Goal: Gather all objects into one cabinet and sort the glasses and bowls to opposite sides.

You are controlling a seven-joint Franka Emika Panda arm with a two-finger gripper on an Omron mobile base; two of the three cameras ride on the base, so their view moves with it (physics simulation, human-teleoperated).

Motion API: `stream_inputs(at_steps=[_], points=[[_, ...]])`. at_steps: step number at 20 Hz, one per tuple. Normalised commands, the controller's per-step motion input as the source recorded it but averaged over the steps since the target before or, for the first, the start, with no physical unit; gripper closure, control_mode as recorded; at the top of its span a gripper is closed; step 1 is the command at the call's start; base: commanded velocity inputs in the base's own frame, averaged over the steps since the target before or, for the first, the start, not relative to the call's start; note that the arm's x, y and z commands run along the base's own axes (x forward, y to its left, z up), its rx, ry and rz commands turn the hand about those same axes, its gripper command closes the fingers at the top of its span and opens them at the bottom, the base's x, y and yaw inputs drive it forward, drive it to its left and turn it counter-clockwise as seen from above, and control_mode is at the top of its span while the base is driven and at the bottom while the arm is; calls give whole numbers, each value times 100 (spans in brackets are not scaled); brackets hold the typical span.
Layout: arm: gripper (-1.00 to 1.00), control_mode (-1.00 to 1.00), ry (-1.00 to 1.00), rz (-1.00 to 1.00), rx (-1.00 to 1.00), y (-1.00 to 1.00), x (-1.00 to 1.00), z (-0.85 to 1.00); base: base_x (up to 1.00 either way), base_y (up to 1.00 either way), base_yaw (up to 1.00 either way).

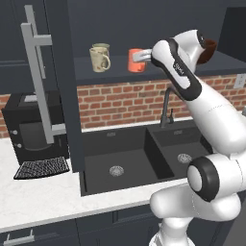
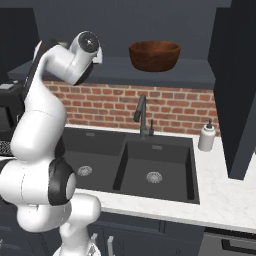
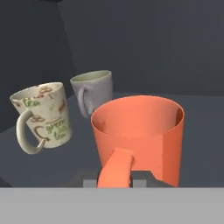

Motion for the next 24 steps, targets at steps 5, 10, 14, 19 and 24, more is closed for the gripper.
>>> stream_inputs(at_steps=[5,10,14,19,24], points=[[100,-100,0,11,0,43,-1,0,0,0,0],[100,-100,0,5,0,43,0,0,0,0,0],[100,-100,0,1,0,13,0,0,0,0,0],[100,-100,0,0,0,0,1,0,0,0,0],[100,-100,-1,0,0,3,5,-2,0,0,0]])
